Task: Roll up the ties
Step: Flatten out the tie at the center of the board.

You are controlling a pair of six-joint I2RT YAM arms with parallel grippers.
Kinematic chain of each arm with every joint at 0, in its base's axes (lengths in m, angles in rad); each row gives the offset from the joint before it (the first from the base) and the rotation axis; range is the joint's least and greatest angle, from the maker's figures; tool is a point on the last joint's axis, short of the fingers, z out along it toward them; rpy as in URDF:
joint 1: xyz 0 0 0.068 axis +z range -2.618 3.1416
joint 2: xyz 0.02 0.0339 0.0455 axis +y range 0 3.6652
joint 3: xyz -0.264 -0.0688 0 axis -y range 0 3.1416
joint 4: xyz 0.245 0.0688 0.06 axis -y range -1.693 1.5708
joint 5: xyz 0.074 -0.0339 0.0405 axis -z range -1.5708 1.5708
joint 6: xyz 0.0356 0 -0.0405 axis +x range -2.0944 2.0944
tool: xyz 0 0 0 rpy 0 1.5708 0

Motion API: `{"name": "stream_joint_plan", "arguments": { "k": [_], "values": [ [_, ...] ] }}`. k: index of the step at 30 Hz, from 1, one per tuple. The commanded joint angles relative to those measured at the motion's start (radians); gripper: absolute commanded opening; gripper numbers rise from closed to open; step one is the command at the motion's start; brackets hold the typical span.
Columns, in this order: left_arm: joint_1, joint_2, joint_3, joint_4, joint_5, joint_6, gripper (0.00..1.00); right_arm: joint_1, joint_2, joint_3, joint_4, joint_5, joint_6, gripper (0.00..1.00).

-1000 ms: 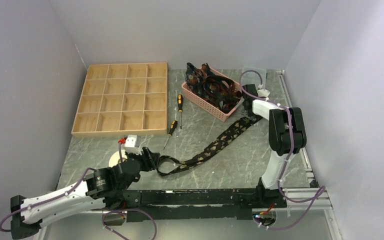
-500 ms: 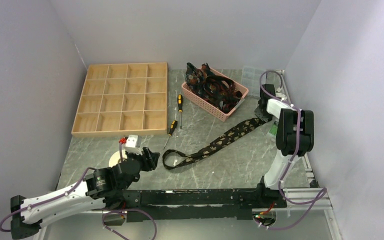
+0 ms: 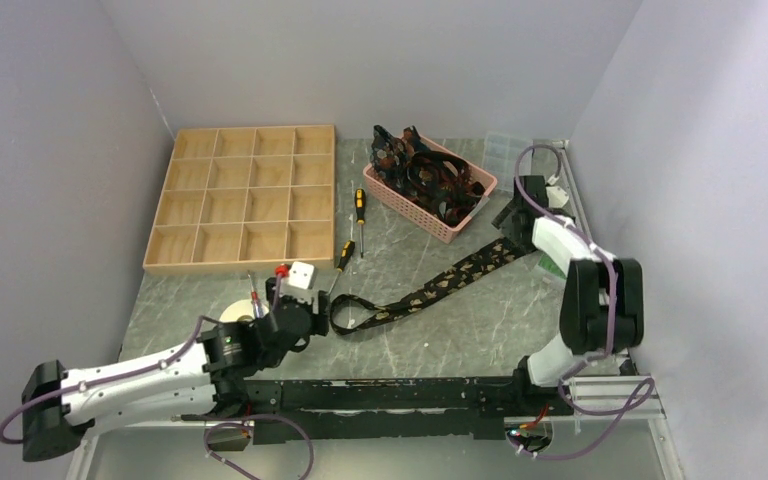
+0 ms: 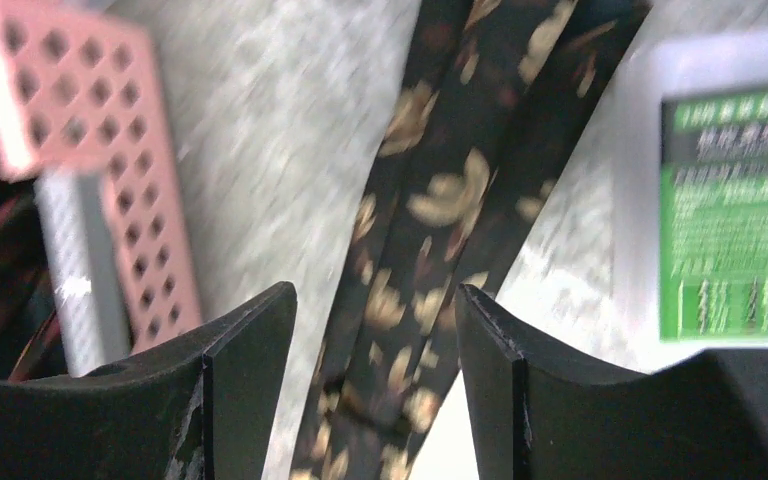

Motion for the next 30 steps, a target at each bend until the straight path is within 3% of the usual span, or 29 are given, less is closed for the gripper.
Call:
{"name": "stream_joint_plan", "arguments": {
  "k": [1,7,12,20,30],
  "values": [
    [0.015,0.166,0.127,0.016,0.027,0.036,0.8,0.104,-0.207,-0.129,0.104,-0.026,0.041,0.64],
    [0.193,0.477,0.319,-0.033,0.368,0.098,0.76,0.329,-0.383,-0.19,0.119,0.008,-0.052,0.64],
    [0.239,0.709,0.477,-0.132,0.527,0.133,0.73,0.413,-0.489,-0.226,0.103,-0.015,-0.097,0.64],
    [0.255,0.868,0.601,-0.249,0.567,0.245,0.71,0.428,-0.626,-0.284,0.1,-0.069,-0.112,0.64],
    [0.258,0.989,0.658,-0.155,0.609,0.53,0.71,0.428,-0.801,-0.341,0.061,-0.122,-0.099,0.64]
  ]
}}
